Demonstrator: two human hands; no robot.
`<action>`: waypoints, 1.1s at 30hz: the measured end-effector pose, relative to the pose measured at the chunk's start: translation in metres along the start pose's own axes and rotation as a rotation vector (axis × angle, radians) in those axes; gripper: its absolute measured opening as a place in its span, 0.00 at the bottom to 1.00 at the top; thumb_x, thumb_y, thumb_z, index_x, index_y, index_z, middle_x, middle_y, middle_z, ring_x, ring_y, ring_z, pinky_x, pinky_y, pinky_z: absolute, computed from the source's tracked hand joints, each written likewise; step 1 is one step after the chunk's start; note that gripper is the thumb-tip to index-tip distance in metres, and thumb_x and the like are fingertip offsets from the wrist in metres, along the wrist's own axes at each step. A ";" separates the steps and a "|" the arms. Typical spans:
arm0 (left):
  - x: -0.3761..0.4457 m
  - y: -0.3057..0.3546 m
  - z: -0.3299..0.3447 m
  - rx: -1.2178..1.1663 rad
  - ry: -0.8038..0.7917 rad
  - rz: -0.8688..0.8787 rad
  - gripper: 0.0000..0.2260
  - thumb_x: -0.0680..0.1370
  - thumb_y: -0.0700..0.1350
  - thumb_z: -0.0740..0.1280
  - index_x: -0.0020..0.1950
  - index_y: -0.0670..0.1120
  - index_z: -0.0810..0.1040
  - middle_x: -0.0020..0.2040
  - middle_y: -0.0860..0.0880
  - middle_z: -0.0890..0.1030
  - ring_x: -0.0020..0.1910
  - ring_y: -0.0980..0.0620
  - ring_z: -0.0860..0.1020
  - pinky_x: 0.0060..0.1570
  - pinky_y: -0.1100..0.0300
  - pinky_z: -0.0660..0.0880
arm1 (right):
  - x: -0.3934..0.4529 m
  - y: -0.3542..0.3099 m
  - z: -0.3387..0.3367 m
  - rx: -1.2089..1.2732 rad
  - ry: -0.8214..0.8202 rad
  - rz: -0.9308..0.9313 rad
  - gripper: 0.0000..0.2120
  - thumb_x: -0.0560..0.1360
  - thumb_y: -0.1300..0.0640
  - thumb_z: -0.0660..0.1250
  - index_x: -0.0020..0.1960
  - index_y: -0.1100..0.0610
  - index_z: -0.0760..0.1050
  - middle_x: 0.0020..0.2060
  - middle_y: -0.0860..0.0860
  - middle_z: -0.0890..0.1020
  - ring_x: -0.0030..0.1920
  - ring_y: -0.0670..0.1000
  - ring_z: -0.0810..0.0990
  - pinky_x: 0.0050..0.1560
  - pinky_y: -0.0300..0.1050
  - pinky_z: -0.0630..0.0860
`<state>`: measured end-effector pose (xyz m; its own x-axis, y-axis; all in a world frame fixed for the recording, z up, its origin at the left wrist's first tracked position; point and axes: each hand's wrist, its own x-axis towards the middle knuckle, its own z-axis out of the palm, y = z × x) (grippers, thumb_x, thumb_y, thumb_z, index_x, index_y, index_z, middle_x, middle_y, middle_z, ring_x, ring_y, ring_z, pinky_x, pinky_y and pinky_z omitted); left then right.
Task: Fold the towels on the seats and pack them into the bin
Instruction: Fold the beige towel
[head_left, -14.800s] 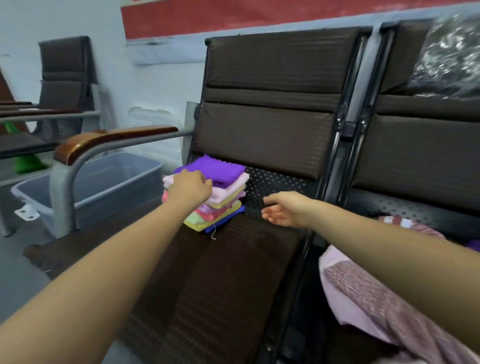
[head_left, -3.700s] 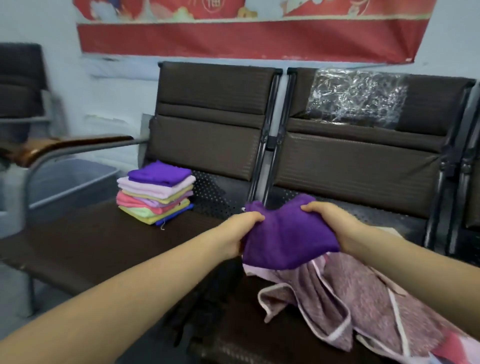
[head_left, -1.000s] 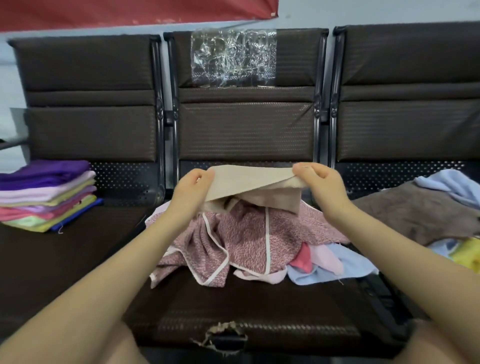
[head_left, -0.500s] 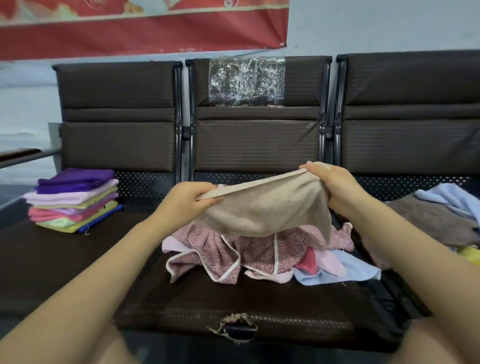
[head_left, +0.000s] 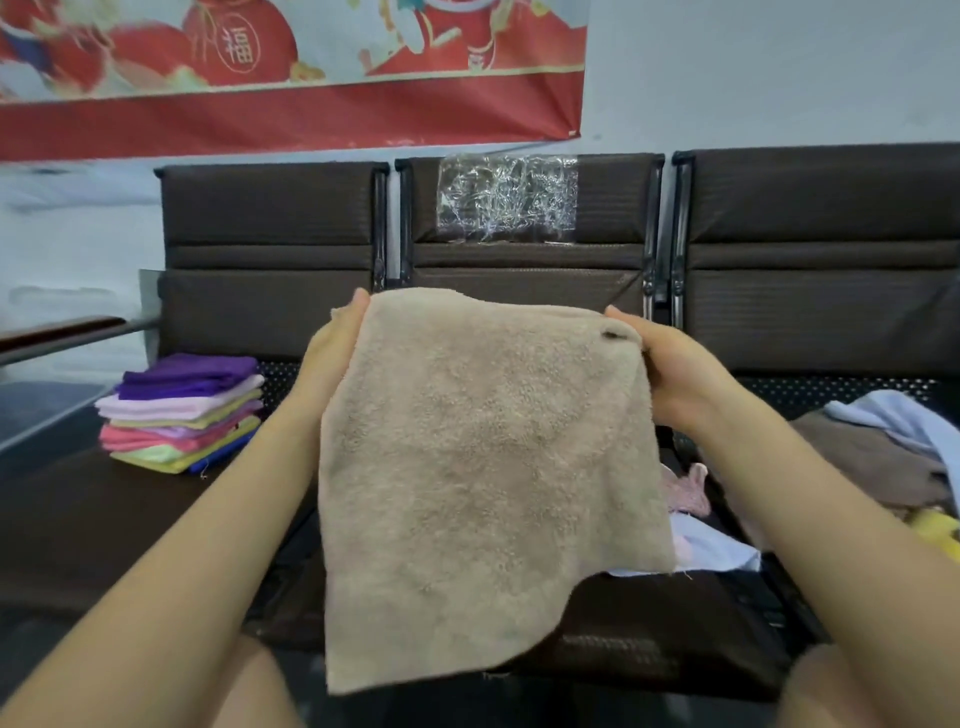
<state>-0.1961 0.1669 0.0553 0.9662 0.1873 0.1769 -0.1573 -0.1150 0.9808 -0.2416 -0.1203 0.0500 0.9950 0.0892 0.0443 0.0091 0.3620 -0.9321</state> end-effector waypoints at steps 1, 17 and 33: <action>0.005 -0.008 0.006 0.148 -0.011 0.015 0.25 0.82 0.56 0.55 0.70 0.40 0.70 0.71 0.43 0.70 0.67 0.47 0.70 0.54 0.60 0.64 | 0.008 0.007 -0.006 -0.056 0.069 -0.021 0.08 0.77 0.52 0.65 0.46 0.56 0.78 0.35 0.52 0.82 0.35 0.50 0.81 0.38 0.42 0.77; 0.087 -0.166 0.072 0.612 -0.304 0.066 0.17 0.80 0.46 0.61 0.32 0.47 0.64 0.32 0.49 0.67 0.35 0.48 0.67 0.38 0.57 0.62 | 0.107 0.108 -0.121 -0.801 0.461 0.119 0.16 0.74 0.49 0.71 0.39 0.62 0.77 0.35 0.57 0.74 0.37 0.53 0.72 0.38 0.44 0.69; 0.068 -0.181 0.089 0.838 -0.232 0.363 0.14 0.76 0.53 0.68 0.59 0.48 0.77 0.56 0.47 0.76 0.59 0.47 0.71 0.58 0.49 0.71 | 0.101 0.129 -0.115 -1.382 0.358 -0.113 0.11 0.76 0.57 0.66 0.57 0.56 0.78 0.51 0.55 0.79 0.51 0.55 0.78 0.50 0.44 0.71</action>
<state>-0.0842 0.1133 -0.1174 0.9175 -0.1868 0.3511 -0.3463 -0.8094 0.4743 -0.1286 -0.1713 -0.1066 0.9517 -0.1882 0.2425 -0.0307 -0.8444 -0.5348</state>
